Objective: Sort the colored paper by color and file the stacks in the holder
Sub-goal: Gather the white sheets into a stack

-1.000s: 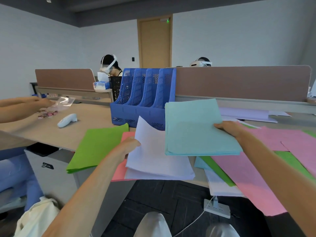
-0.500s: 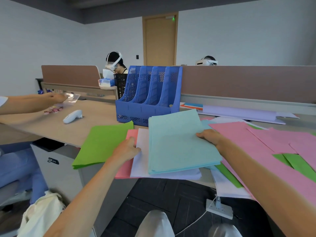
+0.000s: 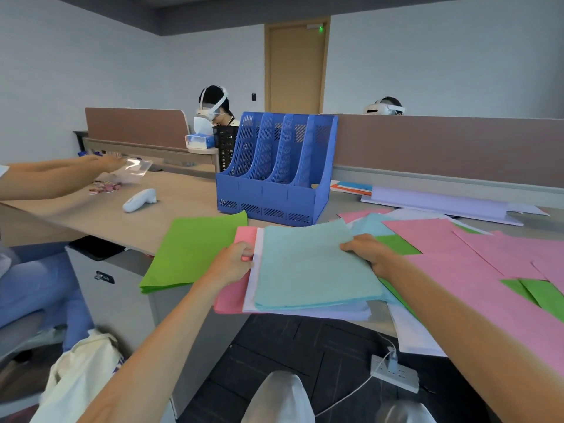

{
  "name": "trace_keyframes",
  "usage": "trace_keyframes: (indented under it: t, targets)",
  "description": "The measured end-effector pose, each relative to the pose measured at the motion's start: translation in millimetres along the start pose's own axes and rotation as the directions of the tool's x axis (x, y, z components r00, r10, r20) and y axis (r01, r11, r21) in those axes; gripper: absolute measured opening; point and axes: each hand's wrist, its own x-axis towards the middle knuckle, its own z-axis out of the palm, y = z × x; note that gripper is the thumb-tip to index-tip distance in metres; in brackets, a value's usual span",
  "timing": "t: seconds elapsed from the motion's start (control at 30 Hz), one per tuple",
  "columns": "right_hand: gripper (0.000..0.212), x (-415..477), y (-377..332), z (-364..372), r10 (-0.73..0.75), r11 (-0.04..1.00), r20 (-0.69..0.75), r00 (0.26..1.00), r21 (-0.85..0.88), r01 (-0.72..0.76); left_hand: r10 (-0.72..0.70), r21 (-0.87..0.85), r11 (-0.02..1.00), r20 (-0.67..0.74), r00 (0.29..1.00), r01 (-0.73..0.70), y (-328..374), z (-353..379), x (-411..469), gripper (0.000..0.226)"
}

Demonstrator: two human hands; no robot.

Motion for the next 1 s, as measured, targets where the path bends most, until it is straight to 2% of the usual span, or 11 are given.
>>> trace_keyframes:
  t: [0.17,0.3,0.37,0.43,0.57,0.6,0.77,0.9,1.0]
  targets:
    - [0.021,4,4,7,-0.007,0.998,0.016,1.0,-0.069,0.008,0.005,0.009,1.0,-0.001,1.0,-0.005,1,4,3,0.035]
    - [0.008,4,7,10,-0.022,0.991,0.004,1.0,-0.133,0.023,-0.008,0.037,0.999,0.011,1.0,0.007,3,2,4,0.033]
    - [0.003,2,7,8,-0.03,0.977,-0.031,0.999,-0.212,0.022,-0.015,0.053,0.999,0.006,1.0,0.015,8,2,2,0.036]
    - [0.012,0,5,2,-0.039,0.949,-0.061,0.997,-0.315,0.018,0.006,0.063,0.998,-0.026,1.0,-0.004,15,2,0,0.038]
    - [0.004,-10,0,-13,-0.055,0.894,-0.068,0.996,-0.448,0.019,0.092,-0.02,0.995,-0.065,0.994,-0.094,38,9,1,0.038]
    - [0.008,-14,-1,-17,-0.064,0.888,-0.072,0.995,-0.459,0.024,0.104,-0.058,0.992,-0.072,0.992,-0.108,46,13,2,0.037]
    - [0.024,-30,6,-44,-0.115,0.922,-0.113,0.987,-0.381,0.064,0.161,-0.205,0.964,-0.052,0.986,-0.168,94,42,0,0.03]
    - [0.014,-41,15,-67,-0.184,0.939,-0.16,0.97,-0.319,0.125,0.199,-0.252,0.949,0.012,0.98,-0.19,125,73,0,0.03]
    - [0.012,-43,17,-76,-0.153,0.965,-0.159,0.975,-0.235,0.113,0.212,-0.187,0.961,0.033,0.977,-0.203,132,80,0,0.031]
